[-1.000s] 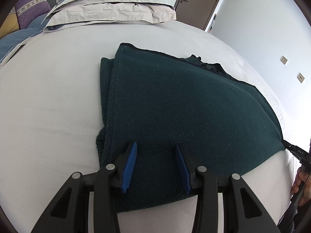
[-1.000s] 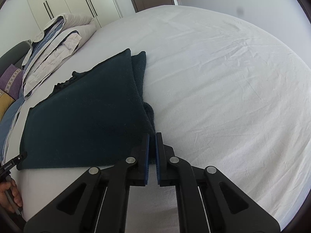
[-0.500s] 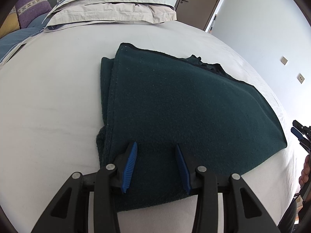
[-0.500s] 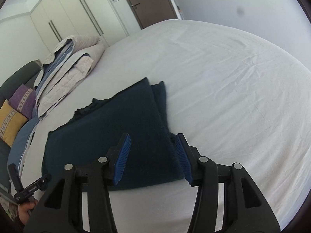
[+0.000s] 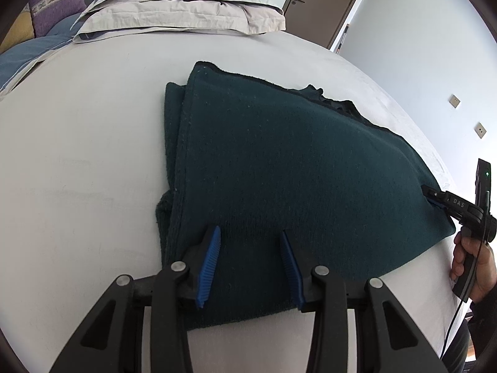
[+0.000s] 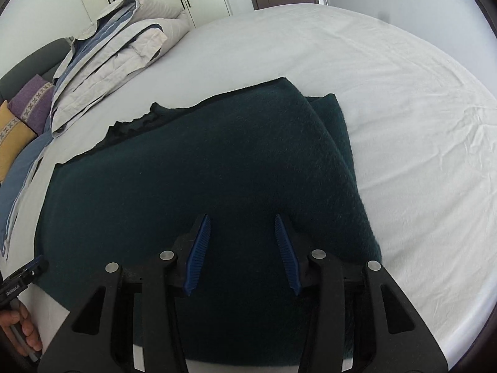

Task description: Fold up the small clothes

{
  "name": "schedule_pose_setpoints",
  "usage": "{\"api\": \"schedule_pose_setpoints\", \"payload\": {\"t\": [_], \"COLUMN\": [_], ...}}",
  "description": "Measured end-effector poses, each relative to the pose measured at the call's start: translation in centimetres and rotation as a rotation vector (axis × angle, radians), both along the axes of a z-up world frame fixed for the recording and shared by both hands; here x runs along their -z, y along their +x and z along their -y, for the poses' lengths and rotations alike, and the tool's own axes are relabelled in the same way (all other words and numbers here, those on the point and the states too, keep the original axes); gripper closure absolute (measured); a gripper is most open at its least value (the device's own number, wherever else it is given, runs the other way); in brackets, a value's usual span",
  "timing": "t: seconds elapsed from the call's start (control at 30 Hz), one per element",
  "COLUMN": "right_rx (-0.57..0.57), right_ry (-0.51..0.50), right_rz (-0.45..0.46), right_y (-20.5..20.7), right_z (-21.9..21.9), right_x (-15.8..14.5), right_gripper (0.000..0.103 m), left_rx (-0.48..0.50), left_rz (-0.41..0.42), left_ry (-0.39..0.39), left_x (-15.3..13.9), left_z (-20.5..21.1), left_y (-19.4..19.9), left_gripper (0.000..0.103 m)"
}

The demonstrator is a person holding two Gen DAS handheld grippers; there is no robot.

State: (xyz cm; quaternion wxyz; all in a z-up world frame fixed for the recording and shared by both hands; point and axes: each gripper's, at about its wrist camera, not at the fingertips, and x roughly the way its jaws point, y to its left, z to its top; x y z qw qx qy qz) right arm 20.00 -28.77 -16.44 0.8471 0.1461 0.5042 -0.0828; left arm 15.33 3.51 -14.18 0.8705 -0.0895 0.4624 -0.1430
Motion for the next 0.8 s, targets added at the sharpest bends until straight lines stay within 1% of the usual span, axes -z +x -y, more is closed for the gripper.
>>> {"api": "schedule_pose_setpoints", "payload": {"t": [0.07,0.1,0.23,0.3,0.37,0.43,0.47,0.5,0.53,0.6,0.63,0.67,0.7,0.73,0.8], "right_rx": [0.002,0.008,0.009,0.021,0.064,0.068,0.063,0.054,0.039,0.037,0.058,0.077,0.12,0.174,0.269], "right_ry": [-0.015,-0.008,-0.023,-0.007,0.064,0.155,0.18,0.193,0.201,0.217,0.249,0.324,0.391,0.421,0.391], "right_rz": [-0.016,-0.018,-0.038,-0.049,-0.023,0.076,0.113,0.131,0.124,0.048,0.039,0.087,0.124,0.142,0.172], "right_y": [1.5,2.1,4.1,4.3,3.5,1.9,1.1,0.5,0.1,-0.2,-0.5,-1.2,-2.0,-2.7,-4.1], "right_z": [0.7,1.0,1.6,1.7,1.7,1.5,1.2,0.9,0.7,1.2,2.1,3.4,4.7,5.8,7.3], "right_x": [0.5,0.7,1.0,0.5,-0.9,-2.6,-3.2,-3.3,-2.9,-0.8,0.2,0.6,0.7,0.6,-0.3], "right_gripper": [0.07,0.071,0.071,0.07,0.068,0.068,0.065,0.06,0.058,0.057,0.057,0.06,0.06,0.061,0.059], "left_rx": [-0.002,-0.003,-0.007,-0.009,-0.018,-0.022,-0.022,-0.023,-0.023,-0.022,-0.022,-0.022,-0.022,-0.023,-0.024], "left_rz": [0.001,0.001,-0.003,-0.003,-0.005,0.0,0.0,0.002,0.002,0.003,0.002,0.002,0.001,0.0,0.003], "left_ry": [-0.002,-0.003,-0.006,-0.007,-0.023,-0.041,-0.047,-0.051,-0.049,-0.041,-0.042,-0.045,-0.047,-0.045,-0.031], "left_x": [0.0,0.0,0.0,-0.1,-0.2,-0.3,-0.2,-0.2,-0.2,-0.2,-0.3,-0.2,-0.2,-0.2,-0.3], "left_z": [0.0,0.0,0.0,-0.1,-0.4,-0.6,-0.7,-0.7,-0.7,-0.6,-0.6,-0.6,-0.7,-0.6,-0.4], "left_y": [-0.2,-0.3,-0.5,-0.7,-0.9,-0.8,-0.7,-0.7,-0.7,-0.7,-0.7,-0.7,-0.6,-0.6,-0.6], "left_gripper": [0.061,0.061,0.061,0.061,0.061,0.061,0.061,0.061,0.061,0.061,0.061,0.061,0.061,0.061,0.061]}}
